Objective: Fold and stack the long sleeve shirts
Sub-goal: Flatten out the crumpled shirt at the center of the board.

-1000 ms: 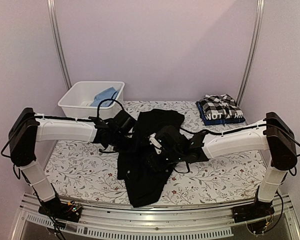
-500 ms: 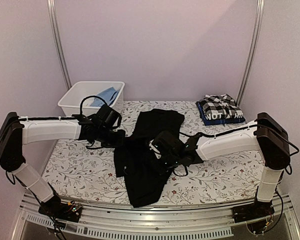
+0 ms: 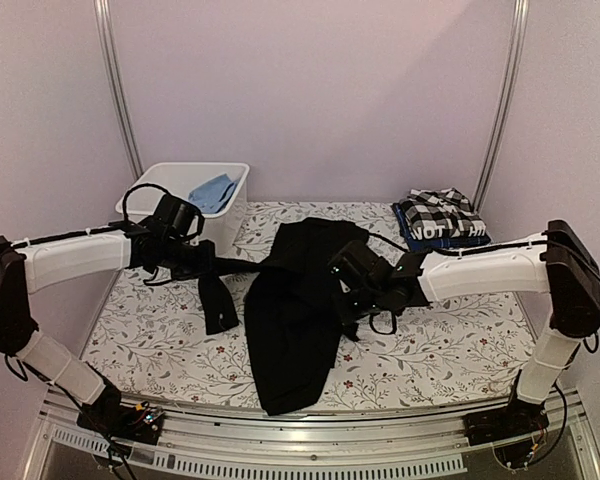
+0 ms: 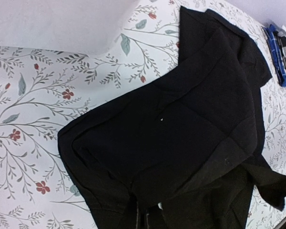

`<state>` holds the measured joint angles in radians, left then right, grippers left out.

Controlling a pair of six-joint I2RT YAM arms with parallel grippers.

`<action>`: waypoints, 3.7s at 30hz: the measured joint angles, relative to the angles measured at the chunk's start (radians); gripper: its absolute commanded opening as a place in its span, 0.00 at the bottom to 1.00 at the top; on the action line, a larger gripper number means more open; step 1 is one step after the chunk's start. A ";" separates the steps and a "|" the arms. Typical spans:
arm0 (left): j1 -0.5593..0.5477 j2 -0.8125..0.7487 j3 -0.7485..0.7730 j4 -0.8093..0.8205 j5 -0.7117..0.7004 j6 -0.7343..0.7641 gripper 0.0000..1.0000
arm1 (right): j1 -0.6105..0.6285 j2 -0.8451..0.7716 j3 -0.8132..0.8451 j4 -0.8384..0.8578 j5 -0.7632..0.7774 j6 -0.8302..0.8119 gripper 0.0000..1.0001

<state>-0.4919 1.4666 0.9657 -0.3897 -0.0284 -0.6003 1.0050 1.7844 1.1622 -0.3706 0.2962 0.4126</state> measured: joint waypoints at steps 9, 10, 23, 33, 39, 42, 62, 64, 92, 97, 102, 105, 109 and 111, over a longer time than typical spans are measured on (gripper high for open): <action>0.124 -0.019 0.000 -0.021 0.051 0.047 0.00 | -0.282 -0.241 -0.033 -0.104 0.103 0.003 0.00; 0.136 -0.019 0.001 -0.024 0.056 0.051 0.00 | -0.326 -0.259 -0.034 -0.115 0.112 -0.004 0.00; 0.279 -0.010 0.093 -0.075 0.109 0.114 0.00 | -0.779 -0.293 0.289 -0.169 0.138 -0.175 0.00; 0.502 -0.032 0.092 -0.114 0.157 0.141 0.00 | -0.916 0.008 0.649 -0.172 0.078 -0.276 0.00; 0.580 -0.053 0.092 -0.116 0.208 0.144 0.07 | -0.939 0.097 0.751 -0.217 -0.003 -0.284 0.19; 0.579 -0.053 0.092 -0.116 0.235 0.143 0.18 | -0.929 0.098 0.748 -0.228 -0.058 -0.278 0.30; 0.155 -0.213 0.012 -0.084 0.164 0.049 0.45 | -0.526 -0.270 0.085 -0.121 -0.226 -0.220 0.54; 0.067 -0.209 -0.013 -0.074 0.151 0.016 0.46 | -0.464 -0.293 0.014 -0.102 -0.232 -0.203 0.53; -0.416 0.373 0.264 0.022 0.080 -0.154 0.70 | 0.031 -0.182 -0.241 -0.043 -0.170 -0.001 0.53; -0.425 0.441 0.298 -0.017 0.053 -0.141 0.57 | 0.047 -0.157 -0.261 -0.058 -0.148 0.017 0.55; -0.425 0.447 0.299 -0.055 0.008 -0.124 0.34 | 0.060 -0.129 -0.267 -0.075 -0.122 0.031 0.53; -0.425 0.445 0.297 -0.068 -0.010 -0.116 0.20 | 0.061 -0.114 -0.267 -0.083 -0.104 0.046 0.47; -0.423 0.423 0.276 -0.076 -0.022 -0.107 0.04 | 0.061 -0.110 -0.266 -0.097 -0.077 0.069 0.33; -0.417 0.396 0.252 -0.079 -0.027 -0.109 0.00 | 0.061 -0.110 -0.264 -0.104 -0.063 0.081 0.23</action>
<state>-0.9089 1.8622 1.2179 -0.4686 -0.0559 -0.7090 1.0664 1.6745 0.8986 -0.4744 0.2329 0.4938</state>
